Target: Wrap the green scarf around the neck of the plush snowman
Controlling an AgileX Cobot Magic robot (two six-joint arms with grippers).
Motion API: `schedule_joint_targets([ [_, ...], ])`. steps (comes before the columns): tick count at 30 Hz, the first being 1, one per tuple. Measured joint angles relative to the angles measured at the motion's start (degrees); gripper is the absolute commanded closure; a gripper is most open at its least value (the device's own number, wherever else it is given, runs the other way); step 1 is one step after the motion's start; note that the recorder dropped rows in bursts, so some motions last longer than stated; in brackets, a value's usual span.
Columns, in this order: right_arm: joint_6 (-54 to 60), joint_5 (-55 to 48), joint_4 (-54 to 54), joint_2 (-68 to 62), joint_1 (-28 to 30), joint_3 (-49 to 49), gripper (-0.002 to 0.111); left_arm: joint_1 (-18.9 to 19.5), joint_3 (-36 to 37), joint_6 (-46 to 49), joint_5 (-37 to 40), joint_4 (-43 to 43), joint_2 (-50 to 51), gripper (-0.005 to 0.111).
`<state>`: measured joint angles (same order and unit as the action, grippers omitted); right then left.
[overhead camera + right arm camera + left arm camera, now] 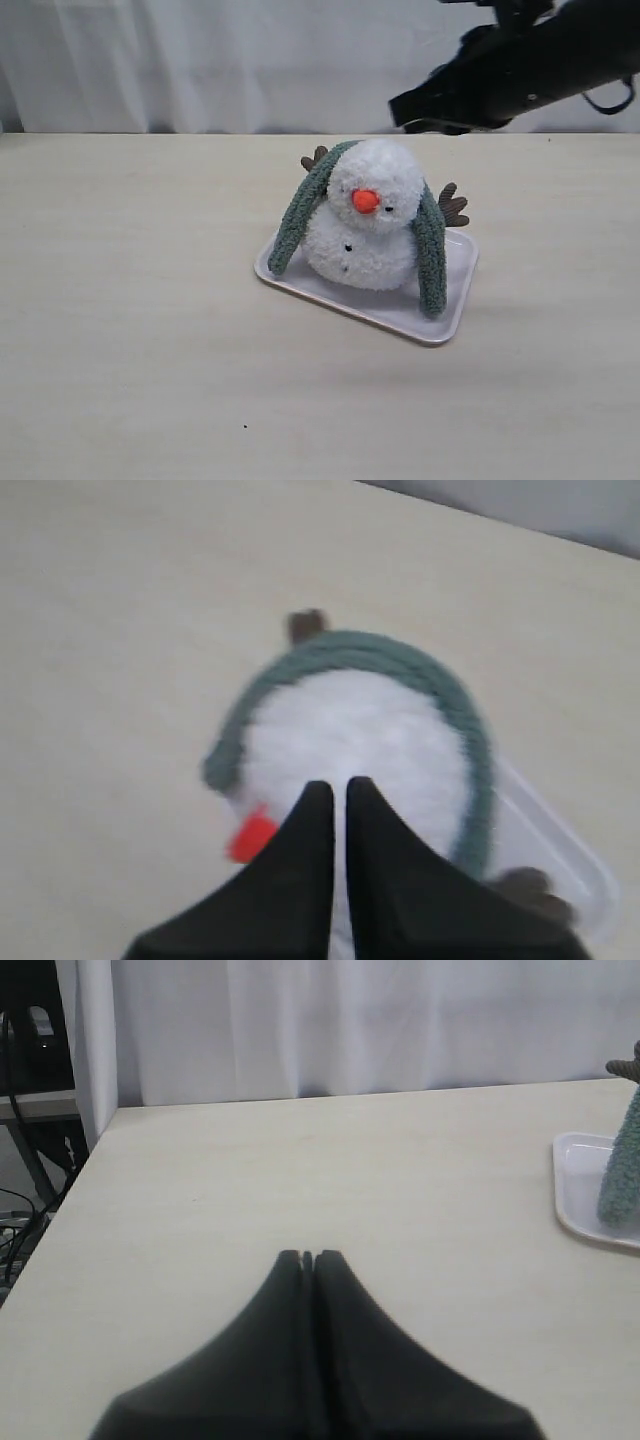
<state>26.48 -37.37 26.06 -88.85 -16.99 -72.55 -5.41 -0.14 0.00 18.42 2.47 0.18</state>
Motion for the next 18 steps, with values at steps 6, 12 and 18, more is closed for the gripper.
schedule_joint_targets([
  [6,-4.3,6.3,-0.3,-4.5,-17.6,0.0,0.104,0.0,0.0,0.0,0.0,0.0,0.0,0.107],
  [12,-48.1,7.4,-59.3,-13.8,-31.8,-0.3,0.104,0.0,0.0,0.0,0.0,0.0,0.0,0.107],
  [18,-63.1,0.0,-69.4,-17.5,-32.1,-2.4,0.086,0.0,0.0,0.0,0.0,0.0,0.0,0.107],
])
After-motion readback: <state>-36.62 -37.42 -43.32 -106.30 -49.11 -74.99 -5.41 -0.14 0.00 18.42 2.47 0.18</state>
